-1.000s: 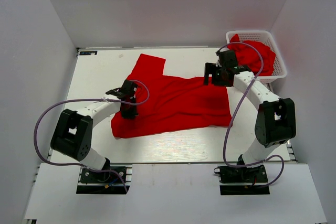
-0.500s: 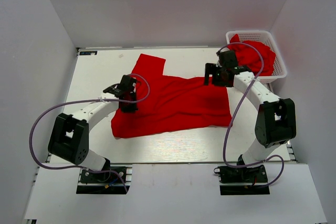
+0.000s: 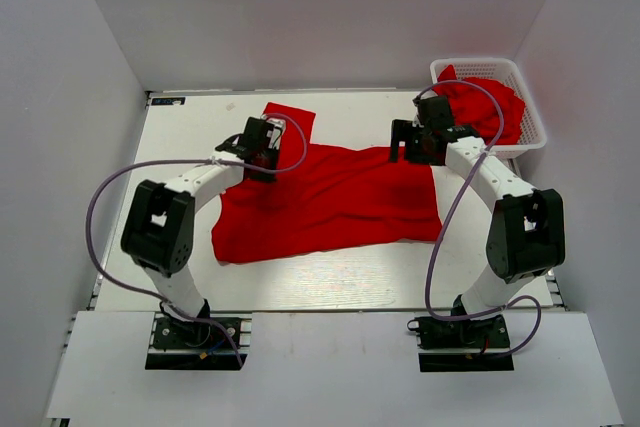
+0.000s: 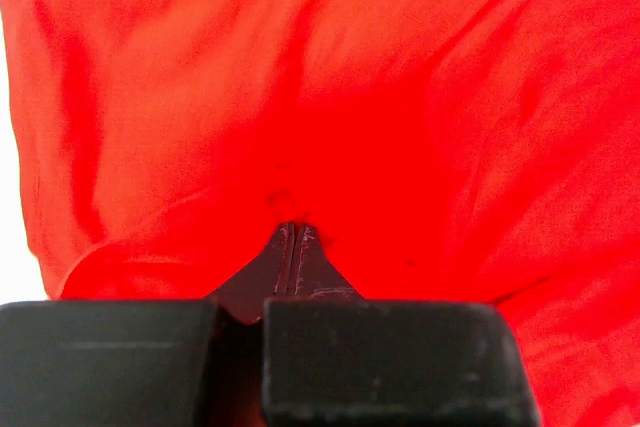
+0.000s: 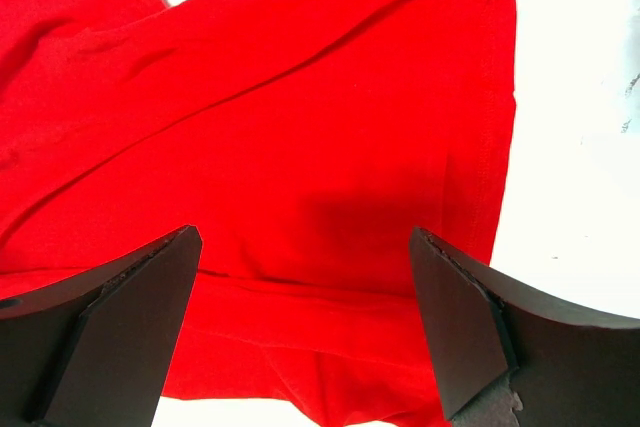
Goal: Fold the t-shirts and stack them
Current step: Fold the flattened tshirt in 1/3 of the way, then grap the side of the flattened tshirt furthest away from the robot with both arms
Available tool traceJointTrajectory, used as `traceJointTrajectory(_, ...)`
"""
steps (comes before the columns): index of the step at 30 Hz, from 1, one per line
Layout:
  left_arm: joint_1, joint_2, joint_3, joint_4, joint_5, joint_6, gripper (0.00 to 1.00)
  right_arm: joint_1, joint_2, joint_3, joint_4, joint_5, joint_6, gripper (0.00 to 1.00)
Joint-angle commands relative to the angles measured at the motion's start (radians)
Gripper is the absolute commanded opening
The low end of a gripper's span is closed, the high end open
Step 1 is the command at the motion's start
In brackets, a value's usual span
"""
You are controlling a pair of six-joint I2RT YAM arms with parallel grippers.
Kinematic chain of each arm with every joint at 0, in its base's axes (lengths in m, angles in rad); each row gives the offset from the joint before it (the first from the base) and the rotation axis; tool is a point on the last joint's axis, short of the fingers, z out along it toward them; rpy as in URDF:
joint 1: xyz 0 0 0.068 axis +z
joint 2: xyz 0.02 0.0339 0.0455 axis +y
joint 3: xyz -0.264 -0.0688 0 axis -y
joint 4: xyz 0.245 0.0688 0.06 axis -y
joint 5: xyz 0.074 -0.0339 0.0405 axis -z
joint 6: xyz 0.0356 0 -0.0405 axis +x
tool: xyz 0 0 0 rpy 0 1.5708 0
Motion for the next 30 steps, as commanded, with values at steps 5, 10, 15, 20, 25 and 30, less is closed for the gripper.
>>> traceJointTrajectory(5, 0.003, 0.108, 0.128, 0.084, 0.084, 0.229, 0.0, -0.001, -0.014, 0.033, -0.013, 0.026, -0.01, 0.9)
traceJointTrajectory(10, 0.003, 0.145, 0.18, 0.055, 0.053, 0.243, 0.26, -0.002, -0.013, 0.03, -0.02, 0.035, -0.008, 0.9)
traceJointTrajectory(15, 0.013, 0.156, 0.251, 0.015, 0.002, 0.211, 1.0, -0.001, -0.004, 0.062, -0.026, 0.04, -0.019, 0.9)
traceJointTrajectory(20, 0.034, 0.232, 0.473, -0.053, -0.01, 0.12, 1.0, -0.002, 0.027, 0.137, -0.027, 0.07, 0.004, 0.9)
traceJointTrajectory(25, 0.08, 0.433, 0.827, -0.145, -0.01, 0.051, 1.0, -0.005, 0.15, 0.243, -0.072, 0.174, 0.105, 0.9)
traceJointTrajectory(30, 0.102, 0.678, 1.128, -0.157, -0.011, -0.001, 1.0, -0.004, 0.287, 0.416, -0.102, 0.265, 0.165, 0.9)
